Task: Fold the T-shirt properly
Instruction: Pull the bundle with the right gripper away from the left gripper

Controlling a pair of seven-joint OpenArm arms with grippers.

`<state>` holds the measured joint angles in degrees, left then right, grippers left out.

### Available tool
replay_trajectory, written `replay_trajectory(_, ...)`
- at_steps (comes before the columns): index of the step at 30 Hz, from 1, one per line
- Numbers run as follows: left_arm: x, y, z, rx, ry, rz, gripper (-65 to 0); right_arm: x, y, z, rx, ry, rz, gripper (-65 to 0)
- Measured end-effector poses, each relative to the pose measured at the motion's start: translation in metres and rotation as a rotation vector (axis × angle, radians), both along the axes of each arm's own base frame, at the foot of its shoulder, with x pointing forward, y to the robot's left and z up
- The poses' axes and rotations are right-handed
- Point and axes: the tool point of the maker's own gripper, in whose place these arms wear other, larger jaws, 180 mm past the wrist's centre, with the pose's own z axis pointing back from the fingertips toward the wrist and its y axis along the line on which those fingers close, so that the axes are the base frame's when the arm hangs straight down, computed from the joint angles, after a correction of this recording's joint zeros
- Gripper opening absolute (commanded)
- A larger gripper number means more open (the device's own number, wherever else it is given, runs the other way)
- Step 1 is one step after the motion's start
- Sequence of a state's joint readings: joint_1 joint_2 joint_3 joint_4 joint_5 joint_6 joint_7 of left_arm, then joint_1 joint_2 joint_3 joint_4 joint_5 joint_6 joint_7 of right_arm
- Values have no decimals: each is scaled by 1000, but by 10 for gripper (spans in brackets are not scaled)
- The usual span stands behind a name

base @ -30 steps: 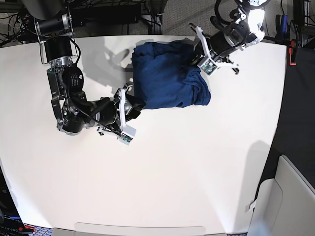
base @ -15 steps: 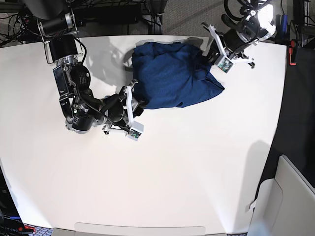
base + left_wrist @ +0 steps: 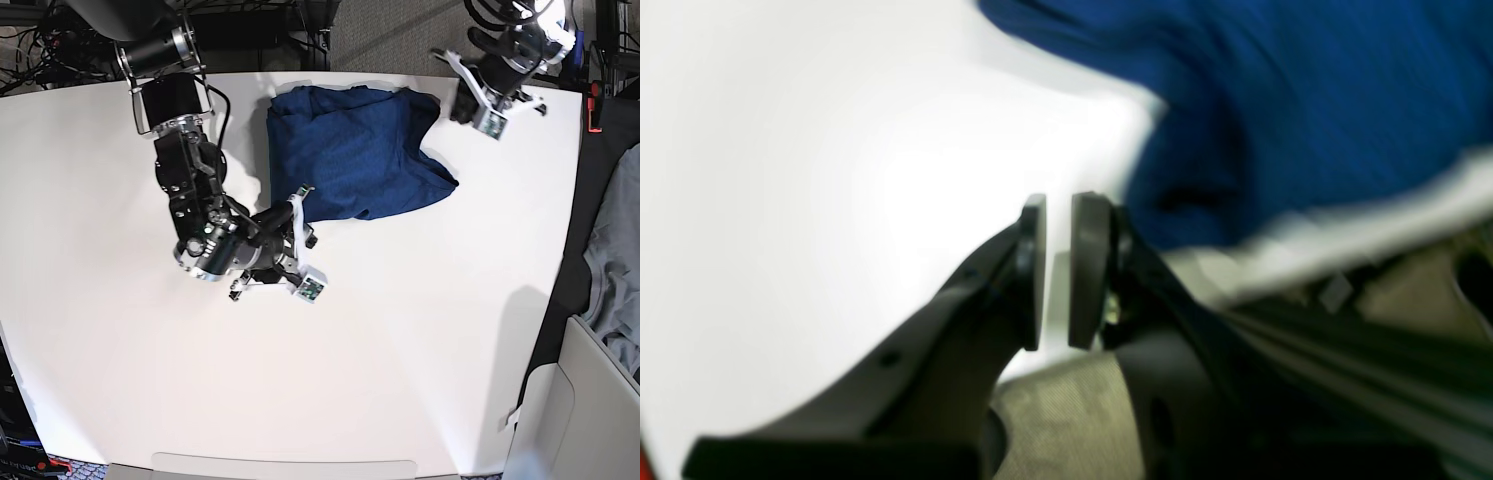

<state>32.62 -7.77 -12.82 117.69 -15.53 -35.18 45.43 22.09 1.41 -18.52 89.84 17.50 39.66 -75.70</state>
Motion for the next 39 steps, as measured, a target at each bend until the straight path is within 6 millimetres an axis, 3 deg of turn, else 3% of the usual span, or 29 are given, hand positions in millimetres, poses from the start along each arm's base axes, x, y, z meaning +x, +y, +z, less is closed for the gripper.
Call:
replay_trajectory(8, -13, -55, -2, -82, 22, -147, -601, 9, 24, -3, -3, -10, -1, -486)
replay_trajectory(13, -12, -92, 2, -137, 12, -240, -602, -1, 43, -23, -20, 36, 67, -486)
replay_trajectory(17, -13, -123, 8, -187, -3, -319, -600, -6, 65, -16, -4, 0, 140, -486)
replay_trajectory(20, -16, -151, 11, -228, -6, -400, -600, -12, 72, -18, -25, -7, 185, -486)
replay_trajectory(22, -15, -157, 10, -244, -8, -411, -600, -13, 74, -18, -38, -15, 204, -486)
replay_trajectory(25, -17, -153, -10, -227, 48, -403, -600, -12, 57, -26, -77, -11, 201, -486)
replay_trajectory(32, 0, -132, -35, -199, 74, -410, -600, -7, -25, -53, -268, 37, 126, -486)
replay_trajectory(39, 25, -120, -37, -181, 46, -418, -600, -20, -32, -14, -183, -39, 180, -486)
